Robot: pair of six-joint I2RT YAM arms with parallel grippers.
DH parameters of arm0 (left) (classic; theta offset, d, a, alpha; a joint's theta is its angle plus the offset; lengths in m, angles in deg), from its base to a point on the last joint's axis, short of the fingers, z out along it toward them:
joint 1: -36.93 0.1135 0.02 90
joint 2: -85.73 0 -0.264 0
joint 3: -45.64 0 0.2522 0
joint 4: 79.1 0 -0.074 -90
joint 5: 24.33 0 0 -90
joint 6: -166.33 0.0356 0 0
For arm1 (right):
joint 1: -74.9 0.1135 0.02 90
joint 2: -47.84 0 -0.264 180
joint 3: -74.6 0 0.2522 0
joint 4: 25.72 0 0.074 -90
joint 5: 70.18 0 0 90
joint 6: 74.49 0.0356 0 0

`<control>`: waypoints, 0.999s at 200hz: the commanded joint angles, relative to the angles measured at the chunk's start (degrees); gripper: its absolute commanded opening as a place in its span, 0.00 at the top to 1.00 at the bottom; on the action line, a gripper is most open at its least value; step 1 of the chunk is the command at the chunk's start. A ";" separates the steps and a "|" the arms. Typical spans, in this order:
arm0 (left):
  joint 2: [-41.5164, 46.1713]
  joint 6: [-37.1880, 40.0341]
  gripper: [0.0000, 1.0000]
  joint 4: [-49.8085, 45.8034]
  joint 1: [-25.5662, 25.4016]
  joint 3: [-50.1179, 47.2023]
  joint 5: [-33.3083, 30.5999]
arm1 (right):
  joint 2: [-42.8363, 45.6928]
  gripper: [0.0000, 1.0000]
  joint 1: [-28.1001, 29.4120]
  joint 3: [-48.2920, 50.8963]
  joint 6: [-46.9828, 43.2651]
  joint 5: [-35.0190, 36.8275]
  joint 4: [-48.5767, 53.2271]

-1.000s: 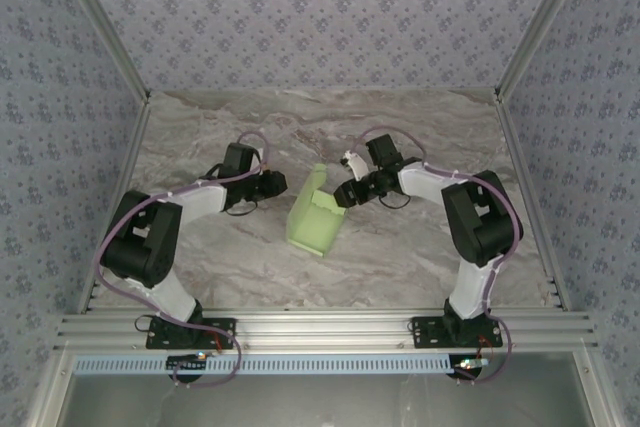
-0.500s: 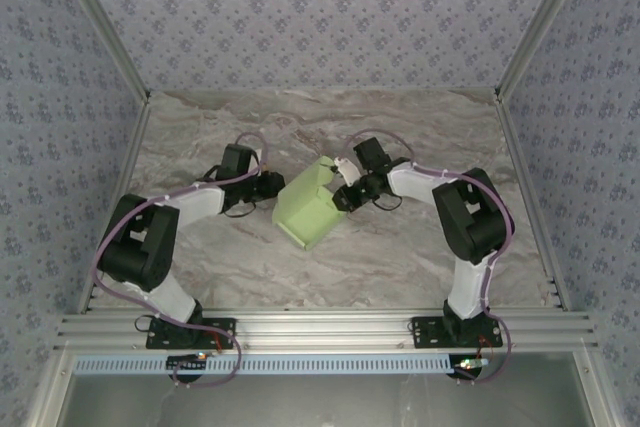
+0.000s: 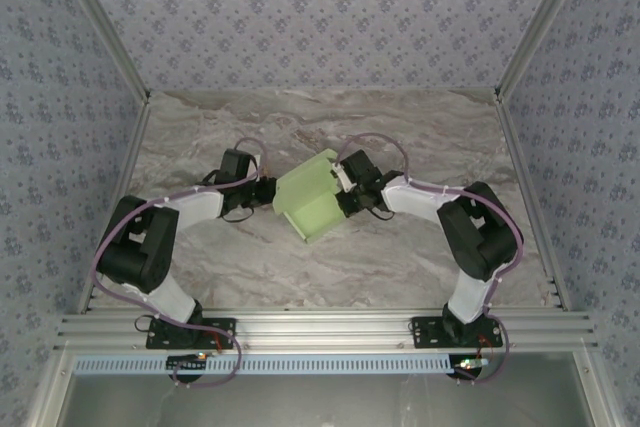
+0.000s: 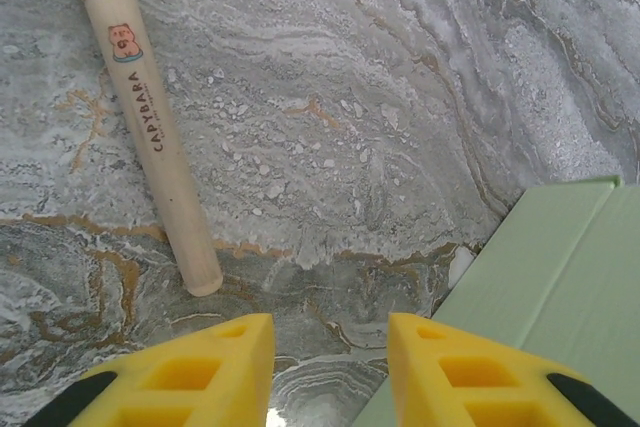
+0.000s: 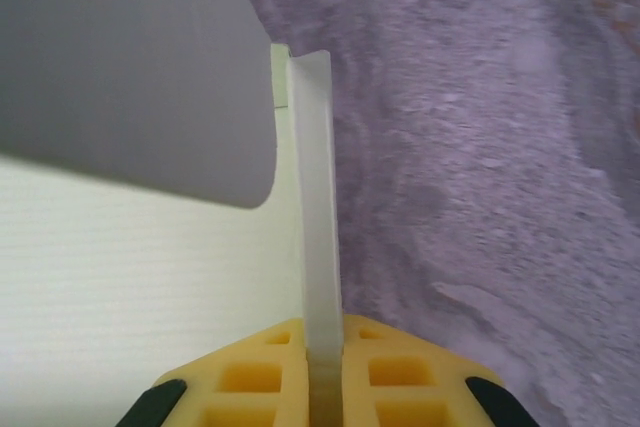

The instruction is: Fold the paper box

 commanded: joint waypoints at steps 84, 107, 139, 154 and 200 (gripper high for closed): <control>1.58 1.12 0.65 0.60 0.46 0.37 -0.15 | 3.39 0.79 -3.01 2.88 8.72 8.94 5.49; 1.41 0.98 0.65 0.50 0.41 0.58 -0.06 | 3.52 0.76 -3.75 3.17 10.65 6.10 3.41; 1.32 1.16 0.65 0.34 0.49 0.82 -0.57 | 4.38 0.67 -4.83 4.52 12.62 1.52 0.26; 1.31 1.08 0.65 0.34 0.47 1.05 -1.17 | 4.91 0.62 -5.49 5.07 12.81 -0.92 -0.85; 1.85 1.25 0.65 -0.17 0.68 2.03 -3.11 | 5.41 0.53 -6.74 5.87 14.60 -6.57 -4.04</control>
